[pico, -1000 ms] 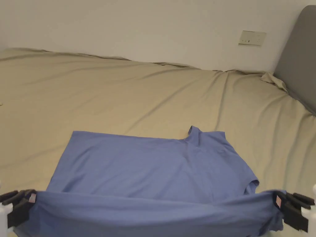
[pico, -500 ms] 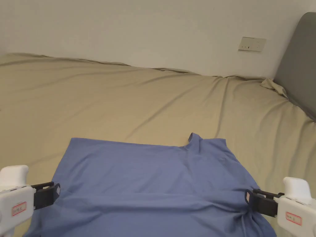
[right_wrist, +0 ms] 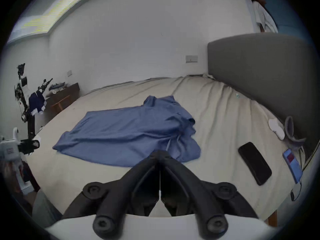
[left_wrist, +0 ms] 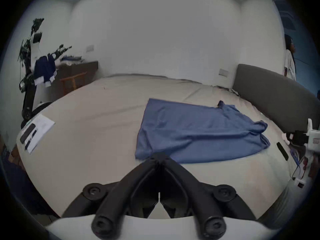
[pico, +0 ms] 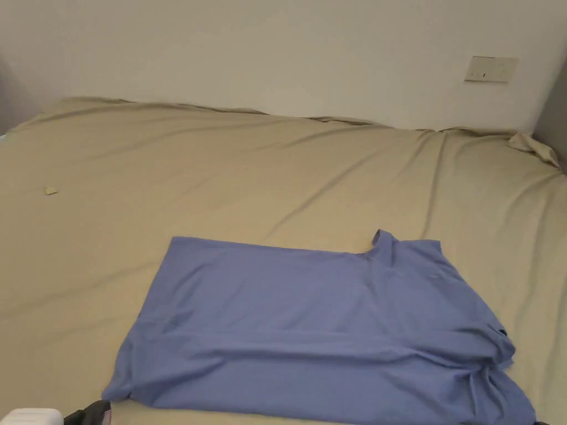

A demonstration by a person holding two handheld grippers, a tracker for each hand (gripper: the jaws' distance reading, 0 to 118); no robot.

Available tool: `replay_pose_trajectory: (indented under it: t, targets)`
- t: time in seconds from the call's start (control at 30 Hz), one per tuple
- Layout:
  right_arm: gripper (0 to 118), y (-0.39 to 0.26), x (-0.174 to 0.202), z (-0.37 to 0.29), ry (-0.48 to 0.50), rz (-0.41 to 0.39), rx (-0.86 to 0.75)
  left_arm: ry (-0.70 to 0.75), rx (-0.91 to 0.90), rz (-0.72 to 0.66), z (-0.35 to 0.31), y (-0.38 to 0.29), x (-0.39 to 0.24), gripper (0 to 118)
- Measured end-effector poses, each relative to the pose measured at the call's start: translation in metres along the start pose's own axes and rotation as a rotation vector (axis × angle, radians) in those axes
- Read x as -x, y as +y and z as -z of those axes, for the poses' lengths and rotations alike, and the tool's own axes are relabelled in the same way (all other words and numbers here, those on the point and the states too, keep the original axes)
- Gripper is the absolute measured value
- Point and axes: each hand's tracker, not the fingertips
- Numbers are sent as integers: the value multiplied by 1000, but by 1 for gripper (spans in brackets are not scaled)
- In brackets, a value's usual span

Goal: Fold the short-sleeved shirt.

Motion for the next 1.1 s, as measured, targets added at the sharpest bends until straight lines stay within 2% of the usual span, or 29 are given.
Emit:
replay_pose_trajectory:
  t: [0.07,0.1,0.13,0.17,0.2,0.3,0.37,0.47,0.53,0.6,0.63,0.67,0.7,0.73,0.77,0.9,0.93,0.97,1.0,1.07,1.1]
  targets:
    - [3,3,0,1,6,-42,2,16,10,-4,14,7,6,3]
    - [3,6,0,2,-2,-66,0,26,12,-6,25,10,10,20]
    - [3,9,1,3,-1,-73,-3,40,21,-12,35,14,13,57]
    - [3,13,-1,5,17,-71,-6,60,54,-14,49,21,16,100]
    - [3,16,-2,7,19,-69,-9,45,115,-24,66,25,21,103]
    - [3,22,-6,14,14,-63,-8,-30,190,-41,101,32,24,102]
    - [3,23,-11,20,11,-53,2,36,226,7,126,32,22,102]
    - [3,22,-23,34,7,-22,35,60,269,-24,151,32,22,92]
    - [3,22,-34,50,-19,0,87,11,322,-64,162,32,21,89]
    - [7,28,-49,72,-30,16,152,23,351,-33,164,32,11,56]
    - [24,31,-56,82,-43,19,173,77,324,31,162,31,7,48]
    - [61,33,-63,95,-42,22,206,20,321,59,161,32,6,37]
    - [91,35,-70,109,-31,33,237,-14,325,50,155,36,2,22]
    - [107,37,-75,122,-14,41,276,-19,320,32,153,37,2,17]
    - [107,40,-78,134,-29,44,307,-14,320,27,153,38,2,15]
    - [106,40,-77,182,-56,-11,456,-40,330,11,151,40,8,15]
    - [101,37,-77,189,-61,-2,488,-48,327,-5,150,40,10,15]
    - [78,36,-75,196,-66,2,529,-63,322,-37,149,41,13,15]
    - [48,36,-71,197,-75,-21,564,-72,325,-47,149,40,15,15]
    - [21,35,-61,186,-152,-114,472,-84,328,-69,147,42,18,15]
    - [13,36,-59,181,-146,-125,455,-90,328,-78,146,43,21,15]
